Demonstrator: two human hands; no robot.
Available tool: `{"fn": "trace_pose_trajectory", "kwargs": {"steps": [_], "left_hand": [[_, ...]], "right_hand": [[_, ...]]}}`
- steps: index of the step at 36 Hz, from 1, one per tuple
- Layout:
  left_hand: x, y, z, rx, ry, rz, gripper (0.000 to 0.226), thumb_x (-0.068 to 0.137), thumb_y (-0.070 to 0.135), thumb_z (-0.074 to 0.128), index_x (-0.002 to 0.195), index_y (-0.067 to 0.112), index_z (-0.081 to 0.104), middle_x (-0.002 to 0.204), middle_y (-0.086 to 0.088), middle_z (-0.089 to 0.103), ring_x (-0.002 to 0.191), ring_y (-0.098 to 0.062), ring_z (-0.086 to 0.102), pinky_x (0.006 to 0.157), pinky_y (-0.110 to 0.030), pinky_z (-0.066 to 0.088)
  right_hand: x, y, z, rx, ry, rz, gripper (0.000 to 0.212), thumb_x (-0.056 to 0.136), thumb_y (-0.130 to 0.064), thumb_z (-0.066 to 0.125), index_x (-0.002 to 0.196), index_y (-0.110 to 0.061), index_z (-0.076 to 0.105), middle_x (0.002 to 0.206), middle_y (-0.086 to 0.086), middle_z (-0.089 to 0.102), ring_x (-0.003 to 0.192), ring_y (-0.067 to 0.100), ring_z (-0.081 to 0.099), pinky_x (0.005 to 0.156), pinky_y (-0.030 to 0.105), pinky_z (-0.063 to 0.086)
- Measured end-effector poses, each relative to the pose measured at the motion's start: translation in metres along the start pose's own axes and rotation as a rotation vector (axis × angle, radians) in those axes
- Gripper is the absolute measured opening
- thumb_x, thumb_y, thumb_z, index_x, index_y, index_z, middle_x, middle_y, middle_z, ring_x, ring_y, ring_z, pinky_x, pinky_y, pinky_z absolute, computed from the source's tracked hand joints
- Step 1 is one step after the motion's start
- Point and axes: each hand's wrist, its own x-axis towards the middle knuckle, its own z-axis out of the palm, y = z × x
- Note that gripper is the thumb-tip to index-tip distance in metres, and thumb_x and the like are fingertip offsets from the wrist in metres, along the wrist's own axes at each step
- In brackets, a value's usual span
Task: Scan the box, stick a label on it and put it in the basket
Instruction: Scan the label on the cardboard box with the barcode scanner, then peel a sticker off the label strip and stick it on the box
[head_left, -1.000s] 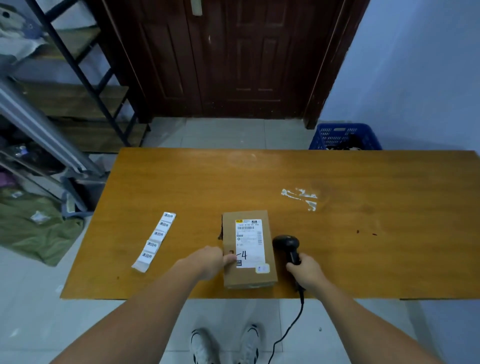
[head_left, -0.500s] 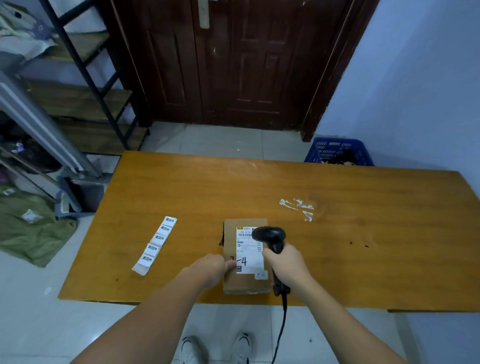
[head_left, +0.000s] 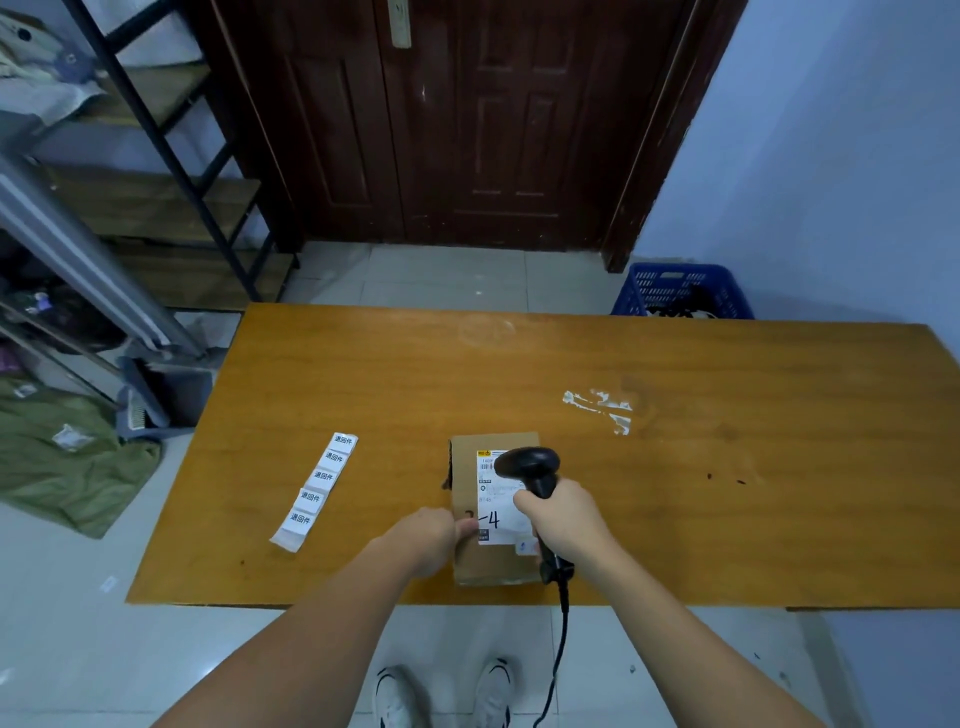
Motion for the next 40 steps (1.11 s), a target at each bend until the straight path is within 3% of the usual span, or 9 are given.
{"fn": "trace_pose_trajectory", "kwargs": {"steps": [3,7,12,21,26,29,34,40], "left_hand": [[-0.002,0.002,-0.003,-0.078,0.000,-0.030,0.045,0.110,0.048,0.030,0.135,0.021,0.057,0.125,-0.009,0.065,0.111,-0.026,0.064,0.098,-0.045,0.054],[-0.002,0.003,-0.004,-0.174,0.004,-0.061,0.054,0.108,0.056,0.028,0.127,0.017,0.061,0.121,-0.008,0.068,0.108,-0.024,0.065,0.098,-0.044,0.054],[-0.001,0.003,-0.005,-0.187,-0.003,-0.072,0.055,0.107,0.058,0.027,0.120,0.016,0.061,0.114,-0.007,0.068,0.101,-0.023,0.065,0.090,-0.040,0.054],[0.003,0.001,-0.001,-0.126,0.011,-0.073,0.052,0.107,0.057,0.027,0.114,0.017,0.059,0.110,-0.007,0.066,0.098,-0.022,0.064,0.080,-0.036,0.051],[0.006,-0.004,-0.004,0.003,-0.010,-0.021,0.041,0.111,0.045,0.032,0.134,0.023,0.058,0.120,-0.008,0.066,0.106,-0.025,0.065,0.092,-0.044,0.056],[0.005,-0.006,-0.005,0.074,-0.017,-0.007,0.038,0.112,0.040,0.032,0.139,0.026,0.055,0.120,-0.008,0.064,0.107,-0.026,0.064,0.092,-0.045,0.057],[0.001,0.000,-0.010,-0.053,0.007,-0.079,0.046,0.107,0.058,0.029,0.113,0.022,0.058,0.111,-0.005,0.067,0.099,-0.022,0.064,0.081,-0.038,0.054],[-0.010,0.003,-0.013,-0.154,0.076,-0.150,0.055,0.106,0.060,0.029,0.120,0.019,0.063,0.117,-0.005,0.069,0.104,-0.021,0.064,0.091,-0.040,0.056]], "right_hand": [[0.002,0.004,-0.008,-0.013,0.019,0.000,0.022,0.076,-0.031,0.061,0.071,-0.014,0.047,0.063,0.006,0.047,0.058,0.022,0.051,0.060,0.037,0.043],[0.012,0.021,-0.023,-0.089,0.102,-0.006,0.024,0.082,-0.029,0.063,0.067,-0.017,0.049,0.054,-0.004,0.053,0.047,0.013,0.054,0.052,0.025,0.042],[0.025,0.063,-0.044,-0.192,0.207,0.050,0.023,0.087,-0.033,0.065,0.073,-0.017,0.056,0.064,0.000,0.062,0.060,0.018,0.060,0.056,0.030,0.043],[0.055,0.118,-0.055,-0.292,0.137,0.231,0.035,0.094,-0.032,0.063,0.066,-0.016,0.049,0.062,0.002,0.053,0.057,0.020,0.052,0.054,0.031,0.037],[0.067,0.124,-0.057,-0.298,0.097,0.258,0.039,0.096,-0.034,0.064,0.065,-0.016,0.048,0.061,0.001,0.049,0.057,0.020,0.050,0.053,0.031,0.034],[0.071,0.124,-0.058,-0.311,0.085,0.260,0.039,0.097,-0.034,0.063,0.065,-0.016,0.049,0.062,0.002,0.051,0.059,0.020,0.052,0.053,0.031,0.035],[0.074,0.123,-0.057,-0.349,0.065,0.256,0.041,0.098,-0.038,0.065,0.067,-0.015,0.051,0.067,0.004,0.054,0.063,0.021,0.055,0.055,0.031,0.038],[0.070,0.116,-0.066,-0.326,0.059,0.252,0.044,0.091,-0.052,0.069,0.072,-0.015,0.058,0.067,0.002,0.058,0.065,0.019,0.060,0.055,0.029,0.041]]}}
